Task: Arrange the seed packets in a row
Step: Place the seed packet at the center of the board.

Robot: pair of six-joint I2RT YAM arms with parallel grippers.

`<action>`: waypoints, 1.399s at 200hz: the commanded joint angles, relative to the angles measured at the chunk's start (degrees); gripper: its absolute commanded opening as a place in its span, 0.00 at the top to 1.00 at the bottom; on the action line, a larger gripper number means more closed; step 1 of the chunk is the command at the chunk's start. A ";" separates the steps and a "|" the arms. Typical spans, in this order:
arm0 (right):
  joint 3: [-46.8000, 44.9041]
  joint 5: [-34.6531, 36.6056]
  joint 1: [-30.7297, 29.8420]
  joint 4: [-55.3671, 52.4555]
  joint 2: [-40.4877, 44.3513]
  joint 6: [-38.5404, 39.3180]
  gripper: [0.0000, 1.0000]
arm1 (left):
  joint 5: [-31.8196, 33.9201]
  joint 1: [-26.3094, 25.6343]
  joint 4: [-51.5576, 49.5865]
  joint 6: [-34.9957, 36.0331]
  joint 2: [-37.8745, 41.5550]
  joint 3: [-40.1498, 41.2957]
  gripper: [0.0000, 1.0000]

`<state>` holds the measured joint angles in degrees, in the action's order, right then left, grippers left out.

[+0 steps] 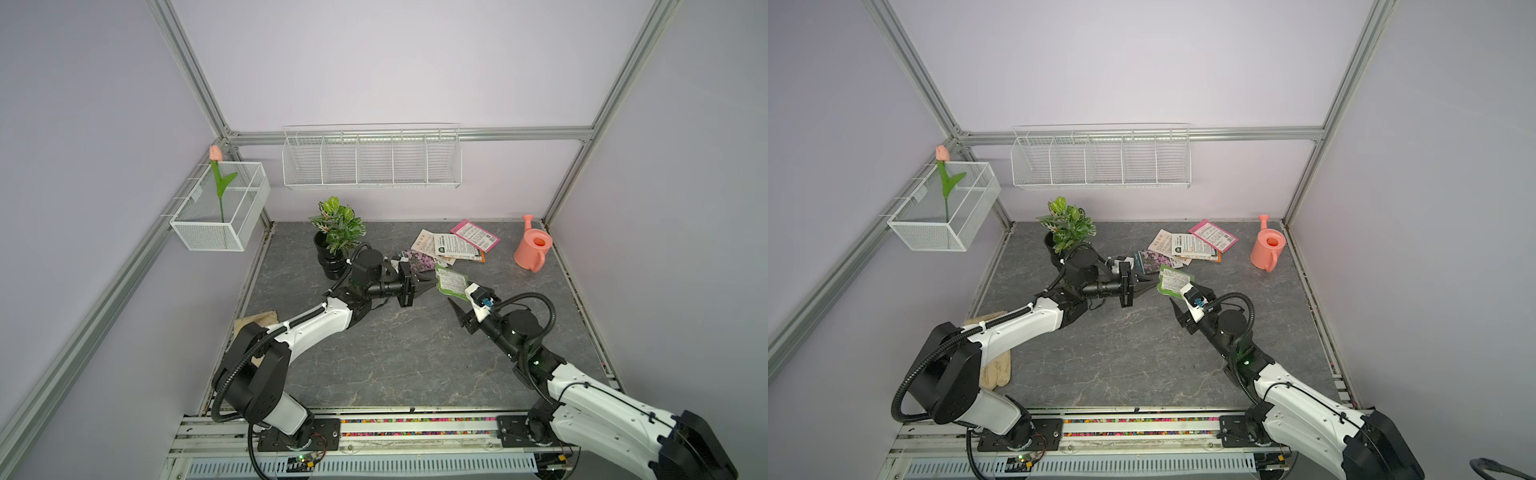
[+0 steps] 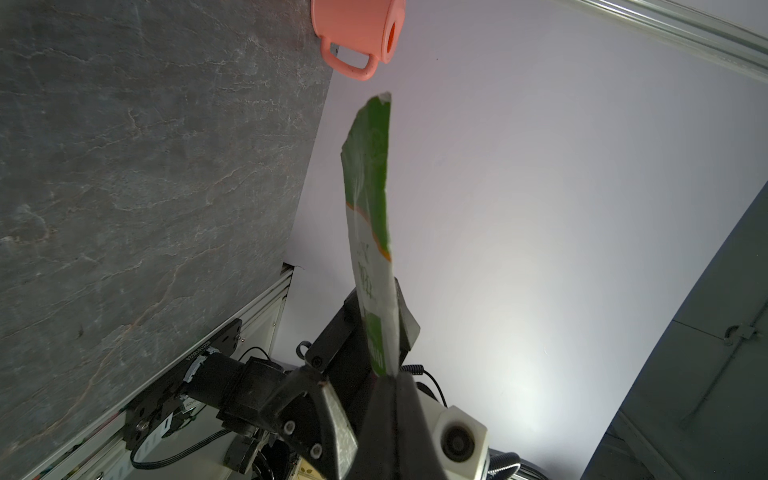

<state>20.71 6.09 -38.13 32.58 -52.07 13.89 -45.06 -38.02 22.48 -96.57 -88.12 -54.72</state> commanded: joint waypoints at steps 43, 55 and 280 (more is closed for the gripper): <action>2.23 -2.07 -0.26 -4.24 1.32 -0.85 0.93 | -1.04 -0.12 2.47 -0.28 -0.66 0.38 1.00; 2.32 -2.35 -0.22 -5.14 1.75 -1.50 0.93 | -0.84 -0.17 2.58 -0.25 -0.69 0.23 1.00; 64.89 -71.01 -4.80 -19.30 -74.52 -58.32 0.93 | 47.07 4.69 -58.26 61.91 37.46 -5.29 0.04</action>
<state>80.51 -55.11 -39.48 9.50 -119.52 -36.56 -2.11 -33.87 -34.20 -36.77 -53.49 -62.02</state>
